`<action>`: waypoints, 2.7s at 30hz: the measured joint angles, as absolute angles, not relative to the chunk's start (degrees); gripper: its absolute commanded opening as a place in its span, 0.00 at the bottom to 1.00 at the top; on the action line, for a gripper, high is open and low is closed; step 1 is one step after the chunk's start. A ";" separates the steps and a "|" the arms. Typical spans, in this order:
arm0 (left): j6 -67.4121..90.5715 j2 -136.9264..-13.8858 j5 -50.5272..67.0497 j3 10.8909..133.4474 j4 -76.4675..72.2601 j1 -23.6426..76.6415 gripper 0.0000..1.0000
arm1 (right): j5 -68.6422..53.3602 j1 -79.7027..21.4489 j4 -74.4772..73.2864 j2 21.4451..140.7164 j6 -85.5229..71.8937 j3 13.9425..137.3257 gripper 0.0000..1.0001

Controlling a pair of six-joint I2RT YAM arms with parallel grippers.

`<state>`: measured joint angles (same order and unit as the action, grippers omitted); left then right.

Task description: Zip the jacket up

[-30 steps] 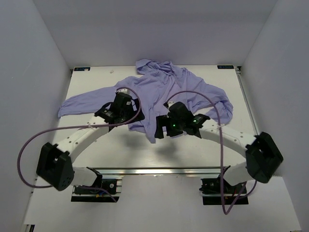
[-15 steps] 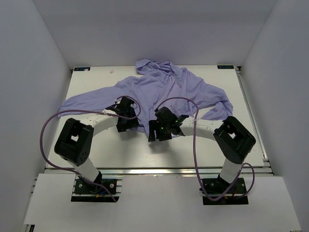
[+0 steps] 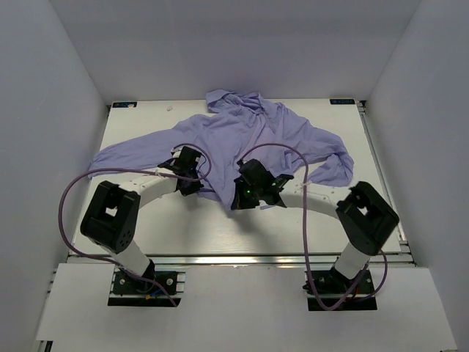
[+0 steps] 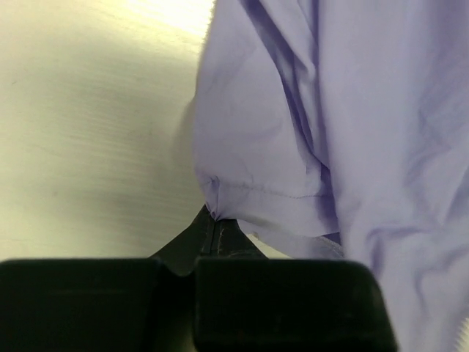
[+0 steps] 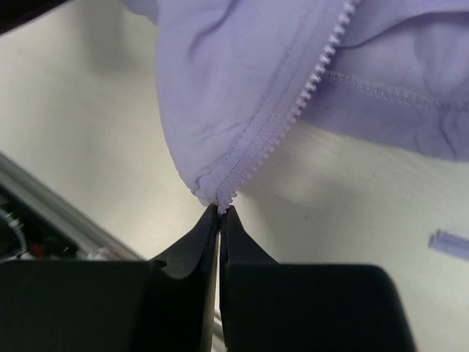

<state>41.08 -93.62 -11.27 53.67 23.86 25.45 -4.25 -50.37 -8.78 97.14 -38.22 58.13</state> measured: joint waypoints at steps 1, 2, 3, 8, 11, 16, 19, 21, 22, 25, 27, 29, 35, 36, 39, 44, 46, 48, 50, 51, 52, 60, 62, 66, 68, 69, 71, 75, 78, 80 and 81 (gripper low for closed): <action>41.10 -92.92 -11.60 53.10 23.75 25.43 0.00 | -4.45 -50.37 -8.88 94.70 -38.24 57.21 0.00; 41.23 -92.12 -11.88 52.58 23.77 25.43 0.00 | -4.60 -50.33 -8.95 92.47 -38.37 56.42 0.00; 41.43 -90.89 -12.38 51.88 23.75 25.43 0.00 | -4.67 -50.33 -9.19 90.48 -38.48 55.86 0.00; 44.58 -80.60 -15.81 48.07 25.10 25.39 0.00 | -7.14 -48.07 -10.48 80.75 -40.05 52.75 0.00; 48.14 -75.33 -18.52 45.45 26.48 25.26 0.00 | -8.32 -45.12 -10.96 77.58 -41.76 49.01 0.00; 52.90 -73.93 -20.36 40.42 29.47 24.10 0.00 | -11.68 -38.83 -11.68 77.03 -44.75 40.66 0.00; 54.28 -74.61 -20.36 38.17 30.68 23.18 0.00 | -13.69 -32.82 -11.79 75.85 -46.02 34.46 0.00; 54.52 -74.96 -20.32 37.50 31.38 22.81 0.00 | -13.52 -30.20 -13.47 75.79 -45.76 33.74 0.00; 54.46 -75.20 -20.21 37.43 31.53 22.65 0.00 | -13.69 -29.95 -13.61 75.77 -45.41 33.95 0.00; 52.38 -76.09 -18.50 37.93 31.07 22.59 0.19 | -16.38 -30.11 -13.50 75.66 -43.77 36.34 0.00; 49.91 -76.47 -16.64 38.59 30.22 22.61 0.53 | -18.09 -30.57 -14.02 75.64 -42.89 39.40 0.00; 48.03 -76.18 -15.33 39.27 29.21 22.61 0.65 | -20.21 -30.92 -13.78 75.48 -42.37 43.35 0.00; 45.87 -71.50 -16.25 40.25 28.47 22.61 0.85 | -28.60 -31.83 -13.02 74.78 -42.72 55.70 0.00; 45.58 -70.57 -16.58 40.53 28.47 22.61 0.87 | -29.63 -32.01 -12.93 74.39 -43.09 57.06 0.00; 43.99 -68.55 -16.69 41.65 27.94 22.59 0.98 | -32.42 -32.29 -12.23 72.69 -44.27 59.27 0.00; 42.33 -68.01 -14.35 43.13 28.93 23.16 0.98 | -33.41 -32.49 -12.34 71.64 -45.21 59.11 0.00; 41.80 -67.46 -13.13 43.11 30.52 24.14 0.95 | -33.17 -32.49 -12.19 71.92 -45.71 58.22 0.00; 41.60 -66.67 -12.32 42.98 32.10 25.47 0.86 | -32.29 -32.49 -12.12 72.97 -46.06 57.36 0.00; 41.43 -66.02 -11.57 42.76 34.35 26.70 0.85 | -30.96 -32.42 -12.10 74.98 -46.13 56.95 0.00; 41.56 -65.98 -11.35 42.72 35.64 27.29 0.83 | -30.28 -32.34 -12.01 76.38 -46.11 56.84 0.00; 41.80 -66.00 -11.33 42.68 36.80 27.88 0.81 | -29.43 -32.14 -12.01 77.87 -46.11 56.82 0.00; 41.45 -68.05 -12.03 45.95 44.62 34.20 0.96 | -20.34 -29.58 -13.61 88.64 -44.36 58.33 0.00; 41.19 -69.95 -12.60 48.36 44.29 36.32 0.93 | -18.79 -29.06 -13.58 90.00 -44.10 58.72 0.00; 41.10 -75.92 -12.67 51.94 41.10 38.13 0.81 | -17.76 -28.03 -13.43 90.48 -43.70 58.72 0.00; 41.28 -79.79 -12.75 52.93 39.07 38.20 0.78 | -17.69 -27.64 -13.37 90.48 -43.40 58.72 0.00; 41.47 -81.52 -12.95 53.28 38.39 38.22 0.76 | -17.72 -27.44 -13.37 90.48 -43.27 58.72 0.00; 42.02 -84.84 -13.87 54.11 37.93 38.22 0.71 | -17.78 -27.09 -13.28 90.48 -43.05 58.70 0.00; 43.33 -89.91 -16.93 56.51 37.39 38.22 0.67 | -17.93 -26.83 -13.21 90.02 -42.78 58.06 0.00; 43.88 -92.29 -18.61 58.43 35.94 38.22 0.65 | -18.04 -26.68 -13.15 89.03 -42.37 57.32 0.00; 44.12 -94.13 -19.55 60.10 35.00 38.20 0.64 | -18.15 -26.59 -13.08 88.36 -41.89 56.80 0.00; 44.27 -95.22 -19.99 61.04 34.87 38.11 0.62 | -18.15 -26.59 -13.13 88.05 -41.74 56.53 0.00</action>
<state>44.27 -95.22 -19.99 61.04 34.87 38.11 -18.15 -26.59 -13.13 88.05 -41.74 56.53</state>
